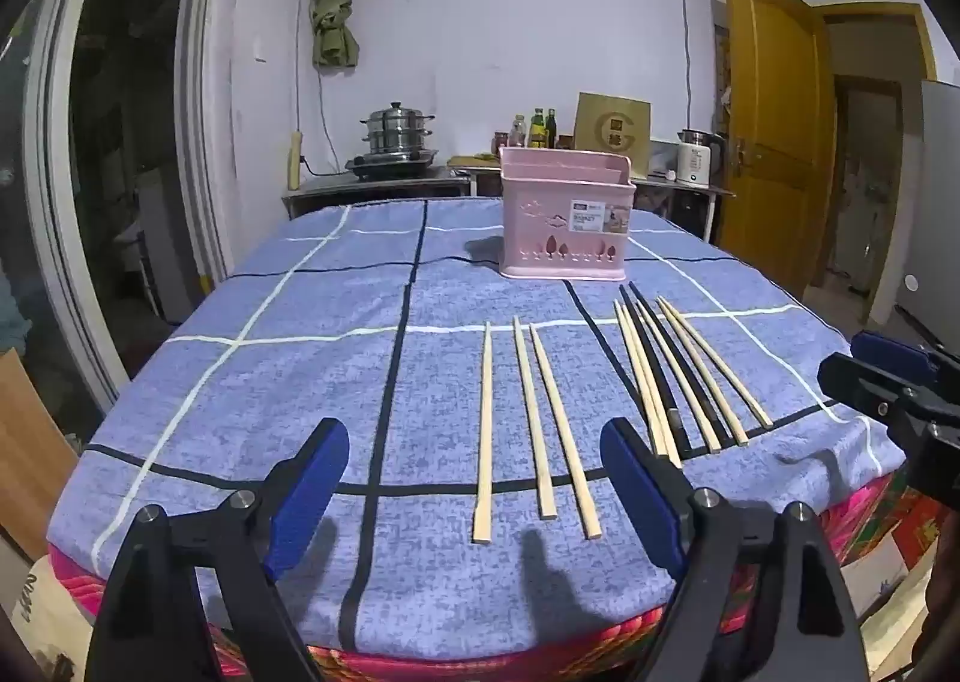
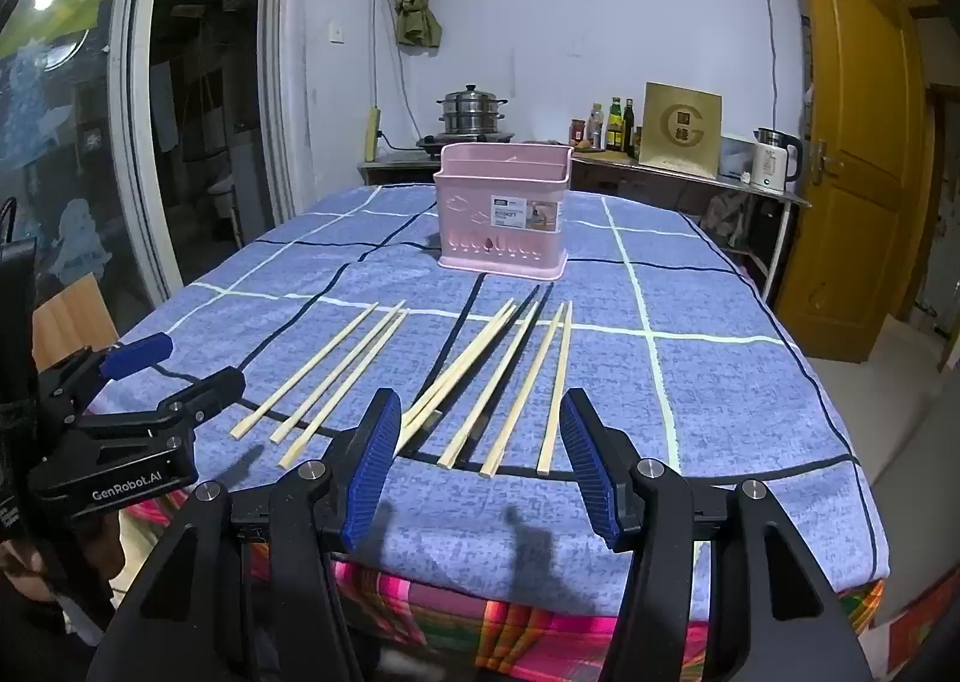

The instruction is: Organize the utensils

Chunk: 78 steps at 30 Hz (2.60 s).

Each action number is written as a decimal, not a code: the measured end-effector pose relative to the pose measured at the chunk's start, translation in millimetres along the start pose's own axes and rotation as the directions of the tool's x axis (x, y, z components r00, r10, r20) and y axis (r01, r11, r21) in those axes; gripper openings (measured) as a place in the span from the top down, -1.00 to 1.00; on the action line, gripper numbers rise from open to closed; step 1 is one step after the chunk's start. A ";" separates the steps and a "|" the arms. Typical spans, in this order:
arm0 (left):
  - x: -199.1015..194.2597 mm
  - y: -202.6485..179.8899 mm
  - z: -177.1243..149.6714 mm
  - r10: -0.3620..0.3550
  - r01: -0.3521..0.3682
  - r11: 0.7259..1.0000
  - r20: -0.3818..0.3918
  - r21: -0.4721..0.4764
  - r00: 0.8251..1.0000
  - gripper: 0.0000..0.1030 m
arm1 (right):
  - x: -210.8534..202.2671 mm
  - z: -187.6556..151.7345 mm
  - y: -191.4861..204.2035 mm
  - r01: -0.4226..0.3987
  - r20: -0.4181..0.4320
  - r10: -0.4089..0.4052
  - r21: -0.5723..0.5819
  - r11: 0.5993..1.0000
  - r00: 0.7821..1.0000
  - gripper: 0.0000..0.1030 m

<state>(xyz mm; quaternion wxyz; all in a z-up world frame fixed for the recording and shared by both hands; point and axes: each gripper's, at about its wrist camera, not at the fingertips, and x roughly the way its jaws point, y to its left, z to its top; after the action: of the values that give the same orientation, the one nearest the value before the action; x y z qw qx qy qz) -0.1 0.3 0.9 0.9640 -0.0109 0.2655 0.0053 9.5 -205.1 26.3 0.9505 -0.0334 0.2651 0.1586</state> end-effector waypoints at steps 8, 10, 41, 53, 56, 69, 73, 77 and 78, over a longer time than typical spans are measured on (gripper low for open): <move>-23.2 6.8 1.5 0.021 -0.021 1.000 0.061 -0.001 0.998 -0.67 | -0.3 1.0 -0.2 0.004 0.003 -0.004 0.005 1.000 1.000 -0.08; -25.2 3.9 1.9 0.031 -0.031 1.000 0.060 -0.001 0.998 -0.67 | -1.0 0.9 0.9 0.000 0.004 0.000 -0.001 1.000 1.000 -0.08; -29.9 0.4 4.2 0.057 -0.058 0.998 0.082 0.014 0.995 -0.67 | -0.7 2.1 -0.5 -0.001 0.009 0.001 0.000 1.000 1.000 -0.08; -28.2 -0.8 4.7 0.054 -0.055 0.998 0.084 0.017 0.995 -0.67 | -1.9 3.9 -0.4 -0.002 0.010 0.002 0.000 1.000 1.000 -0.08; -27.8 -1.0 4.7 0.053 -0.055 0.998 0.083 0.016 0.995 -0.67 | -1.6 3.8 -0.5 -0.001 0.009 0.001 0.000 1.000 1.000 -0.08; -28.8 -0.5 3.6 0.050 -0.052 0.999 0.084 0.015 0.995 -0.67 | -1.6 4.1 -1.2 -0.001 0.009 0.000 0.002 1.000 1.000 -0.08; -28.8 -0.4 3.5 0.050 -0.051 0.999 0.084 0.014 0.995 -0.67 | -0.9 3.5 -1.3 -0.001 0.009 0.001 0.003 1.000 1.000 -0.08; -29.0 0.1 3.7 0.048 -0.049 0.999 0.083 0.015 0.995 -0.67 | -1.8 5.0 -1.6 -0.001 0.009 0.001 0.004 1.000 1.000 -0.08; -28.9 0.0 3.7 0.047 -0.048 0.999 0.083 0.015 0.995 -0.67 | -1.7 5.1 -1.6 -0.001 0.009 0.001 0.003 1.000 1.000 -0.08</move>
<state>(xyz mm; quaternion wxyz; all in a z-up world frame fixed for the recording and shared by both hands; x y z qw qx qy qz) -23.0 0.2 18.9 0.9738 0.0037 0.2257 0.0264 11.2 -206.3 31.6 0.9517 -0.0309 0.2610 0.1588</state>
